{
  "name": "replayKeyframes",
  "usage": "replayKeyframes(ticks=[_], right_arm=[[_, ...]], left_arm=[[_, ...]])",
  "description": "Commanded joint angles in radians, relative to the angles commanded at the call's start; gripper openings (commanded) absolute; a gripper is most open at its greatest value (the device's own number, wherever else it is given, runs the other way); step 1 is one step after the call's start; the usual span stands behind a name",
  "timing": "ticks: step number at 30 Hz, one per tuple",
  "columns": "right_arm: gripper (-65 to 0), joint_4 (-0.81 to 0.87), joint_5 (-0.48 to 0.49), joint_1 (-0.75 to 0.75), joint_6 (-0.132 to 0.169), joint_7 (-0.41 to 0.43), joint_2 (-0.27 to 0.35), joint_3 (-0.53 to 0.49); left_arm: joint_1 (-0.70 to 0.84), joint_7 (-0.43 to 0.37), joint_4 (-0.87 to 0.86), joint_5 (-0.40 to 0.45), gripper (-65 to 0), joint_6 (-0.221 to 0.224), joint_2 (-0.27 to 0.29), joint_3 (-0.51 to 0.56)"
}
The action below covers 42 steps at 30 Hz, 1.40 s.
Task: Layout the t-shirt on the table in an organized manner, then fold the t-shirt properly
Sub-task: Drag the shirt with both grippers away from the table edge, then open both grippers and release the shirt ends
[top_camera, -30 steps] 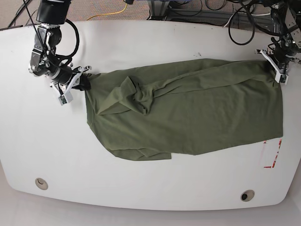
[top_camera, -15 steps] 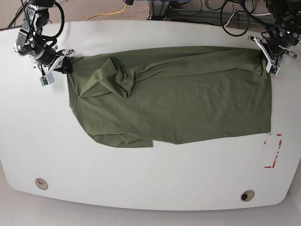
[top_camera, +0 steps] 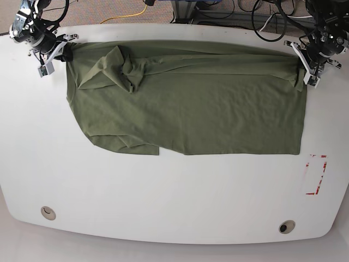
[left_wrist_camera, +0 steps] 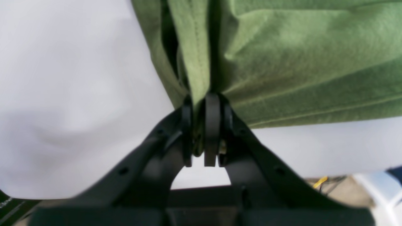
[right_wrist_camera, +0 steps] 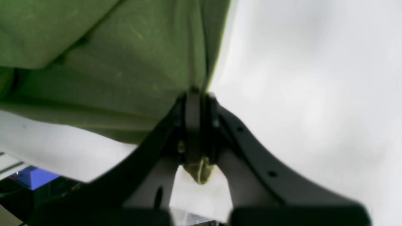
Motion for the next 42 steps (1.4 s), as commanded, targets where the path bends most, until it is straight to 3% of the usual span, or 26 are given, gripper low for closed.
replayKeyframes(ticks=[16, 24, 31, 34, 42], right_arm=[[-64.8, 0.0, 0.0, -0.014, 0.0, -0.023, -0.006, 0.031], [-64.8, 0.0, 0.0, -0.008, 0.0, -0.023, -0.006, 0.031], [-64.4, 0.0, 0.0, -0.008, 0.0, -0.023, -0.006, 0.031], [-60.7, 0.002, 0.0, -0.008, 0.0, -0.023, -0.006, 0.031], [-37.6, 0.068, 0.0, -0.006, 0.0, -0.025, -0.008, 0.034]], left_arm=[[0.052, 0.0, 0.006, -0.005, -63.6, 0.0, 0.003, 0.098], [0.109, 0.0, 0.006, -0.006, -36.8, 0.0, -0.002, 0.084], [0.129, 0.0, 0.006, -0.003, -32.4, 0.0, -0.003, 0.044], [0.143, 0.0, 0.006, -0.002, -30.1, 0.0, -0.005, 0.028], [0.144, 0.003, 0.043, -0.006, -27.9, 0.0, -0.032, -0.029]])
